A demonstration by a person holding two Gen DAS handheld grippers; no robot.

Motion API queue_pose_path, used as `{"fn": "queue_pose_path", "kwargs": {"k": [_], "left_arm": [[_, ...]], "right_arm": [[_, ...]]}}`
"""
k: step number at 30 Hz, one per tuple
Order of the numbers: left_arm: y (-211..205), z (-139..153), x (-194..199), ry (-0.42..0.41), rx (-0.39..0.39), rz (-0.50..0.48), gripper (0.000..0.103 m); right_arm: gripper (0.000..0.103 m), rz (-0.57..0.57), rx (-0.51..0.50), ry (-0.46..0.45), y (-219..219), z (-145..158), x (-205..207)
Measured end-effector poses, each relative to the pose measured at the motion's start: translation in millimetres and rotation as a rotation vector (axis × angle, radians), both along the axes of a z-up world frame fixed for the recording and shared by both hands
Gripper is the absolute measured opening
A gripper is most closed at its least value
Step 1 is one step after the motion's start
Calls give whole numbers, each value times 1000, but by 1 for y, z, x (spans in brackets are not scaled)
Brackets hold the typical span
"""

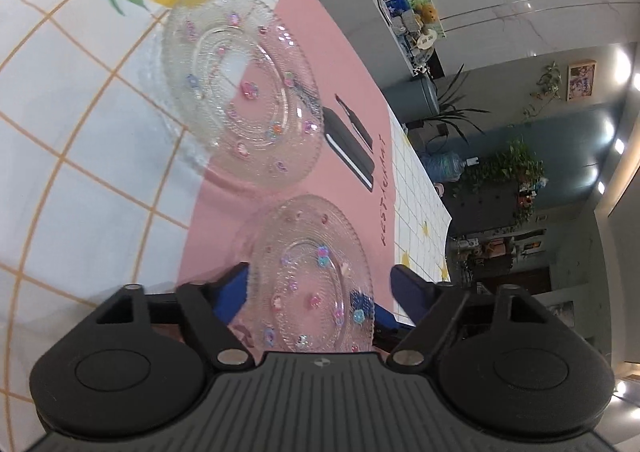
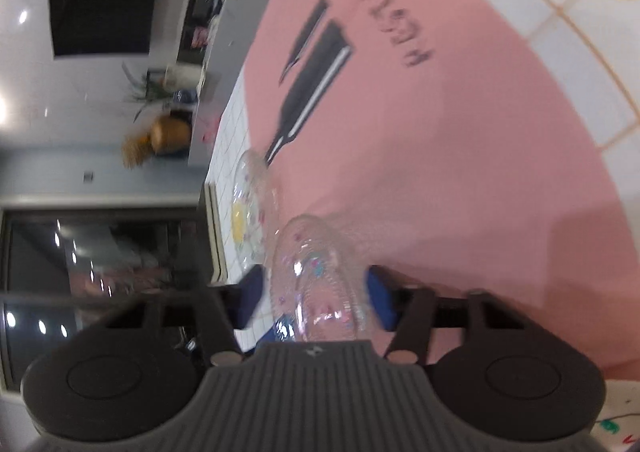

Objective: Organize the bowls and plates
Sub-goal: 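Lift the glass plate with both tools and carry it over the painted plate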

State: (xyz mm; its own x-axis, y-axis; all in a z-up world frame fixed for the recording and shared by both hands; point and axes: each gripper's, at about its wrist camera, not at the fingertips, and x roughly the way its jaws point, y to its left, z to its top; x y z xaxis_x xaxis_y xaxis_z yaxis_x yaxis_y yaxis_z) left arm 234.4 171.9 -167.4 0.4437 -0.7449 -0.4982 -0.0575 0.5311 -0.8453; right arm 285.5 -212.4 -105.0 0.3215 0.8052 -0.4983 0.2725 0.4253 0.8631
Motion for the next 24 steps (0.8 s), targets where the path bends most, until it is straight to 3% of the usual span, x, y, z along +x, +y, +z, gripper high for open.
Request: {"fn": "queue_pose_path", "kwargs": {"k": [1,5,7,8,10,11,13,18,21,24], "left_arm": [[-2,1,-1,-2,4,4,101],[-4,0,-2,5,-32,34,98],[0,-2,-2,17,-42,61,83],[2,-5,-2,25,-53,76,78],[5,-13,-2,55,-68,115,55],[9,-17,-2,71,-84,128,51],[13,-22,-2,98,-106,147,40],[16,-30,-3,135,-128,179,28],[14,-28,-3,137,-93,178,18],[12,-22,-3,130,-54,160,16]], "right_arm": [[51,22,-19,-21,5,3,1],[54,114,-17,-50,30,6,4],[50,105,8,-34,34,2,4],[44,95,14,-23,34,-2,3],[29,68,14,-7,32,-8,2],[19,58,10,1,29,-10,0],[10,46,12,21,26,-16,-1],[9,55,1,-1,23,-15,-3],[9,58,-11,-21,23,-11,-4],[9,73,-39,-57,26,-5,-5]]}}
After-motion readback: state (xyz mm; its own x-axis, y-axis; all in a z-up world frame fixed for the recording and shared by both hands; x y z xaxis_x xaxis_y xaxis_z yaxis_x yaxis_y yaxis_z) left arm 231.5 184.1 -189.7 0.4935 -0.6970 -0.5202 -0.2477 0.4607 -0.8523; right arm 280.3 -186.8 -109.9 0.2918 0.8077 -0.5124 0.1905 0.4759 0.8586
